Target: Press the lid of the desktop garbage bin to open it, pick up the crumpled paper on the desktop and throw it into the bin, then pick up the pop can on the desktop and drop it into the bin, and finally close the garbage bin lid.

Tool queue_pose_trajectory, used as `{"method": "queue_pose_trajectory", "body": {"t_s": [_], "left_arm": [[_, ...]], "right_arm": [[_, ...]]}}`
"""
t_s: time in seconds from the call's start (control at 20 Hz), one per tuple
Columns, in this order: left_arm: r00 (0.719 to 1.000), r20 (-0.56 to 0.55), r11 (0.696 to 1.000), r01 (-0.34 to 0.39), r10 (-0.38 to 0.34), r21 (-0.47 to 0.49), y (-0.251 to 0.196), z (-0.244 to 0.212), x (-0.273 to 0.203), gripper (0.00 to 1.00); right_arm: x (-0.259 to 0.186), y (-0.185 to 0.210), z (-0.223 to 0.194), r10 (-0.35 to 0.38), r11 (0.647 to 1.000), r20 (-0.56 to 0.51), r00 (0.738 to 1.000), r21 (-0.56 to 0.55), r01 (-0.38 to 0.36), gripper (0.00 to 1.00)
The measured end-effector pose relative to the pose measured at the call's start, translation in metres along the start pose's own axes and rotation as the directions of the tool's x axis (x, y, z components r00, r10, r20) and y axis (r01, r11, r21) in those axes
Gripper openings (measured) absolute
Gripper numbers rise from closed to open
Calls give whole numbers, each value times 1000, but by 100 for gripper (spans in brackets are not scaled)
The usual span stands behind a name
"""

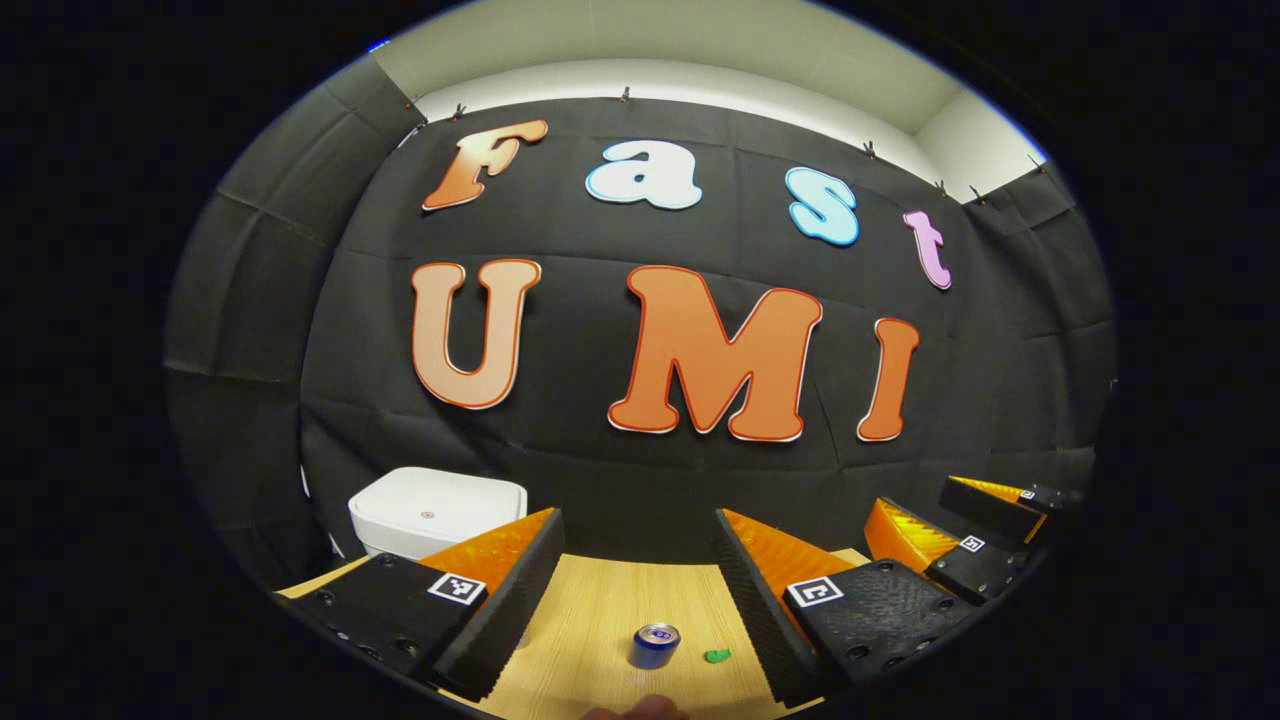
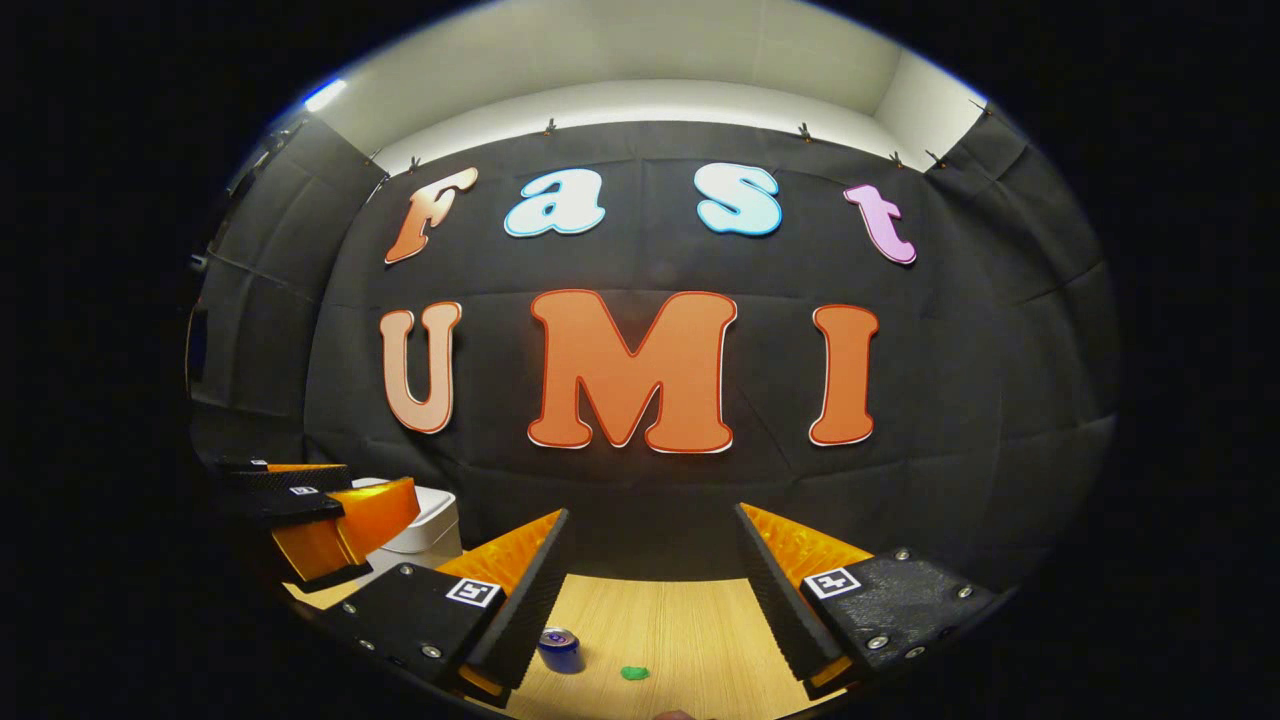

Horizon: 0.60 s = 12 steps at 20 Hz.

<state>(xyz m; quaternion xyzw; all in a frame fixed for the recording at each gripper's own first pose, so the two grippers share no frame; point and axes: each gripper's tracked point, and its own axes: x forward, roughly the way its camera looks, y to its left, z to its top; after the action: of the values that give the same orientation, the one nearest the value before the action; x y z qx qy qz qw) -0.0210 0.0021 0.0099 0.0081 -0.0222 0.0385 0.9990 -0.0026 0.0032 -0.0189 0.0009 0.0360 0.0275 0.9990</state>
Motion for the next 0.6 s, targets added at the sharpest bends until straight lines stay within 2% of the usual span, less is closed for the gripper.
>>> {"method": "queue_pose_trajectory", "body": {"t_s": [0.15, 0.6], "left_arm": [[1000, -6, 1000, 0, 0, 29, -5, -5, -3, 93], [999, -32, 1000, 13, -13, 28, -5, -15, -2, 93]], "right_arm": [[2, 0, -1, 6, 1000, -11, 1000, 3, -6, 94], [-4, -5, -1, -12, 1000, -12, 1000, -13, 12, 94]]}}
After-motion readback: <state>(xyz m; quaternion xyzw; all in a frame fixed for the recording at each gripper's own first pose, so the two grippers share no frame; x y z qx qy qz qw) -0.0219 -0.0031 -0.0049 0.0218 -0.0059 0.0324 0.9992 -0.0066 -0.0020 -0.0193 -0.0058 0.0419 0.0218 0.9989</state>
